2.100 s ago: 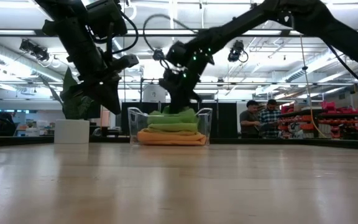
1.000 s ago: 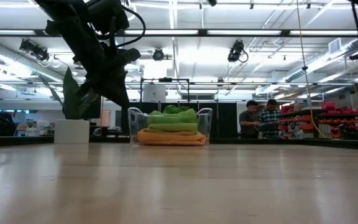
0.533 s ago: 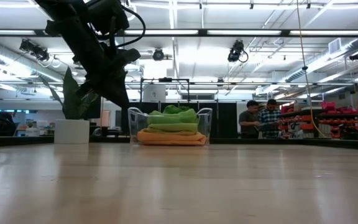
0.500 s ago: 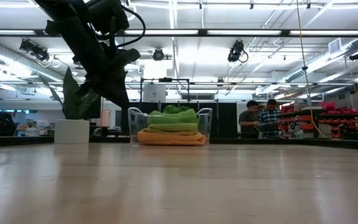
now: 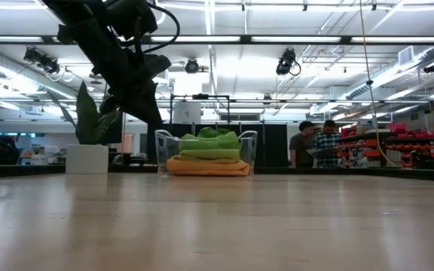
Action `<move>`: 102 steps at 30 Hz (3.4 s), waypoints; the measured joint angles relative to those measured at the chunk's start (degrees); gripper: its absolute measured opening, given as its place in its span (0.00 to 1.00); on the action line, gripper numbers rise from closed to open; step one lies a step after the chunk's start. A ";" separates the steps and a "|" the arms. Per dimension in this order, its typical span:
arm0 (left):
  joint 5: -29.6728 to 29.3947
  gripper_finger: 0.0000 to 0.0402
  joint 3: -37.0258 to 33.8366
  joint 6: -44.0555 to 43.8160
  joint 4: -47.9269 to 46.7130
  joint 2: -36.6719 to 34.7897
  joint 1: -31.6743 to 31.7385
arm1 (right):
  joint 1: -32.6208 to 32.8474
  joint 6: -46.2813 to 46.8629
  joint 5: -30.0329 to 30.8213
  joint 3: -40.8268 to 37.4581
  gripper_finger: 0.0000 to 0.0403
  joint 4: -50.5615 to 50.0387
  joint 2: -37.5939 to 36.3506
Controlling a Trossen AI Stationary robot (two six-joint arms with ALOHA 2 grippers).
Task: Fold microfiber towels
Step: Return to Home Position
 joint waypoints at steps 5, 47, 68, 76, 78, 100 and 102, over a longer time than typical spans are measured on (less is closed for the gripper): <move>-0.01 0.07 0.00 1.62 0.27 0.00 0.00 | -0.11 2.33 0.00 0.00 0.04 0.13 0.00; 5.19 0.08 9.44 9.12 5.72 -39.91 -14.59 | 32.37 4.51 -6.42 -6.52 0.04 -5.87 -27.78; 10.04 0.08 9.42 16.67 4.01 -43.17 -17.99 | 32.92 9.77 -5.10 -52.29 0.04 29.74 -51.72; 16.17 0.07 -0.37 17.33 14.32 -43.39 -19.19 | 32.90 13.41 -5.12 -80.69 0.04 58.68 -60.82; 16.95 0.06 -4.37 16.31 17.63 -44.86 -19.63 | 32.92 14.74 -5.14 -88.01 0.04 67.64 -63.22; 15.07 0.06 -24.96 13.57 29.19 -67.73 -20.32 | 32.85 24.00 -1.24 -125.68 0.04 104.66 -83.44; 15.20 0.06 -26.71 13.54 31.70 -68.10 -20.57 | 32.85 23.95 -1.06 -128.33 0.04 110.06 -83.51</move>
